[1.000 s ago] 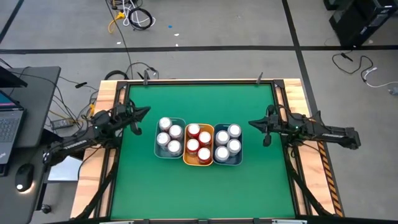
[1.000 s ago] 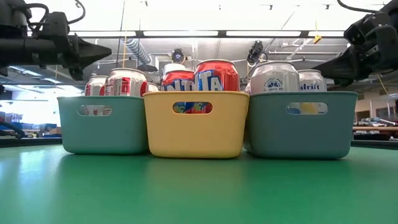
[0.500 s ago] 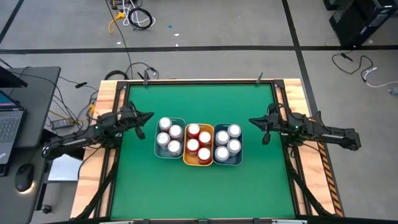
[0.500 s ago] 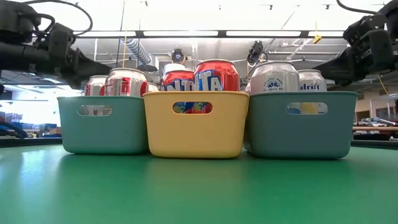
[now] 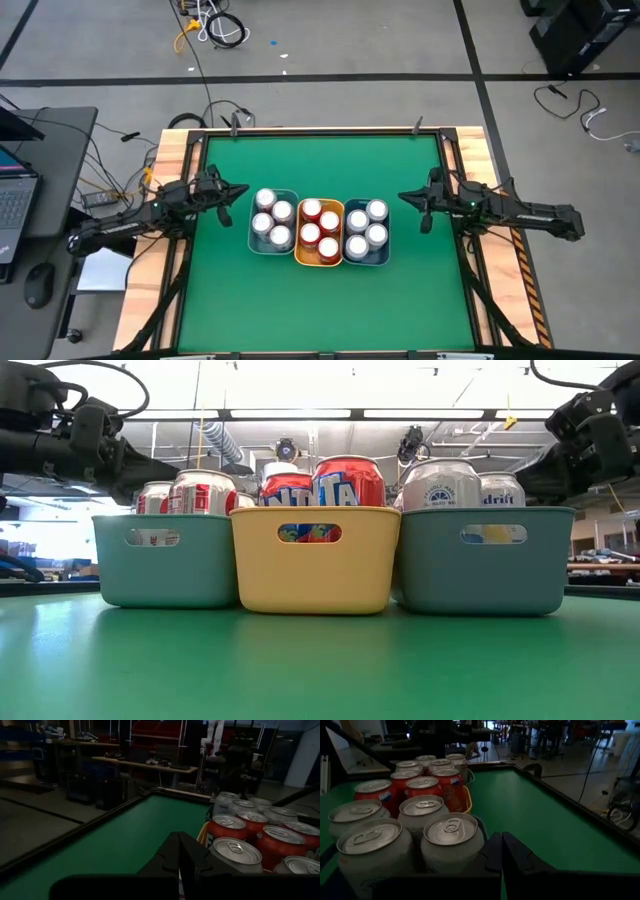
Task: Sort soda cans
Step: Return to Home Position
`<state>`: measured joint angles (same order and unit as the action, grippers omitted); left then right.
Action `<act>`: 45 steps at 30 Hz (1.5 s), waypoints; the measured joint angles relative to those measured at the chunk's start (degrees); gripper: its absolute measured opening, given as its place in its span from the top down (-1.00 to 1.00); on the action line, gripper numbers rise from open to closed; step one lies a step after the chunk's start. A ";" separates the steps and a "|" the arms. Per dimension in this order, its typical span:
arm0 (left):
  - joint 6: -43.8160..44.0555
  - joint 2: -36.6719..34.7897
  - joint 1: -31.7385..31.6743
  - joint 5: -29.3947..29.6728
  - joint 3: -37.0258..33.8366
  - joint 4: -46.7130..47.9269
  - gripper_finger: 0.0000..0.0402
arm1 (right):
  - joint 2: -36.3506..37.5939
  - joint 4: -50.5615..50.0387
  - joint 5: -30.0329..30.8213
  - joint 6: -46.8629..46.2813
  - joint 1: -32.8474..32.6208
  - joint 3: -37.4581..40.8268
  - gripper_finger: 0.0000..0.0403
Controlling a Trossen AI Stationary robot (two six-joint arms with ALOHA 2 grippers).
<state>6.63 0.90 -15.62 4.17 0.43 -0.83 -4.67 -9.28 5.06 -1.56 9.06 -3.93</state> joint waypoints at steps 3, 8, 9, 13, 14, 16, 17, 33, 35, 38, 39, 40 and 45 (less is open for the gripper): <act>0.01 0.01 0.00 -0.03 -0.01 -0.02 0.99 | -0.10 0.00 -0.01 -1.67 0.00 0.01 1.00; 0.03 0.01 0.00 -0.01 -0.02 -0.02 0.96 | -0.10 0.00 -0.27 -1.70 -0.02 0.01 1.00; 0.03 0.01 -0.01 -0.01 -0.02 -0.07 0.96 | -0.10 0.02 -0.43 -1.53 -0.02 0.01 1.00; 0.03 0.01 0.00 0.10 -0.02 -1.27 0.96 | -0.10 0.34 -0.46 -1.62 -0.02 0.07 1.00; 0.03 -0.01 0.00 0.12 -0.02 -1.75 0.96 | -0.10 0.39 -0.46 -1.73 -0.02 0.07 1.00; 0.05 0.00 0.00 0.17 -0.02 -2.58 0.96 | -0.10 0.44 -0.48 -1.69 -0.02 0.07 1.00; 0.05 0.01 0.00 0.17 -0.02 -2.62 0.96 | -0.10 0.44 -0.46 -1.60 -0.02 0.07 1.00; 0.05 0.01 0.00 0.17 -0.02 -2.83 0.95 | -0.10 0.59 -0.48 -1.30 -0.02 0.07 0.99; 0.05 0.01 -0.01 0.17 -0.02 -2.83 0.95 | -0.10 0.59 -0.48 -1.30 -0.02 0.07 0.99; 0.05 0.01 0.00 0.17 -0.02 -2.86 0.95 | -0.10 0.59 -0.48 -1.30 -0.02 0.07 0.99; 0.05 0.01 0.00 0.16 -0.02 -2.86 0.95 | -0.10 0.61 -0.48 -1.30 -0.02 0.07 1.00; 0.05 0.01 0.00 0.15 -0.02 -2.86 0.95 | -0.10 0.59 -0.48 -1.30 -0.02 0.07 1.00; 0.05 0.01 0.00 0.15 -0.02 -2.88 0.95 | -0.10 0.60 -0.48 -1.30 -0.02 0.07 0.98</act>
<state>6.68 0.91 -15.62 4.32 0.40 -3.70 -4.78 -8.68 4.58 -2.85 9.04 -3.86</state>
